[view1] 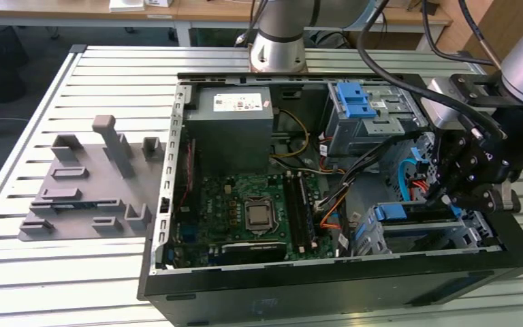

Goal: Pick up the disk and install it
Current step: 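Insert the first disk wire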

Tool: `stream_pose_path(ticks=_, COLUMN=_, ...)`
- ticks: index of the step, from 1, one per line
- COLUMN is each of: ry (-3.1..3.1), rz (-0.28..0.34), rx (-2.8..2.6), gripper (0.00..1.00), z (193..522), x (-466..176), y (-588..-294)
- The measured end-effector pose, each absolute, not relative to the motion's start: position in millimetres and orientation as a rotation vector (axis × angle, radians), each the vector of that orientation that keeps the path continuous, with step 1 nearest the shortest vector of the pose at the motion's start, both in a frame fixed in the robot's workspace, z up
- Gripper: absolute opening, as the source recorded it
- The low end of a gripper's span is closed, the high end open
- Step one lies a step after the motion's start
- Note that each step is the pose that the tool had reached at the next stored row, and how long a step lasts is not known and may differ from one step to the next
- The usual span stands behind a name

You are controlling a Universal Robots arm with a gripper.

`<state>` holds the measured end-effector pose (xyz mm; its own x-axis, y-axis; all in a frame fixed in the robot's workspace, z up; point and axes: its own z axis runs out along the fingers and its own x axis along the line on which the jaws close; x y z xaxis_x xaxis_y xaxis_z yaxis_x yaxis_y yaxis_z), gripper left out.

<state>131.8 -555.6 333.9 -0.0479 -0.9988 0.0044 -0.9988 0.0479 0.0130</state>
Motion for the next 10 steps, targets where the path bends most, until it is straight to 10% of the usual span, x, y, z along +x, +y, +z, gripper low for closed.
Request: stream_pose_path(ticks=10, ry=-2.265, rz=-0.010, rx=2.159, gripper=0.17, z=334.1, x=131.9, y=-555.6)
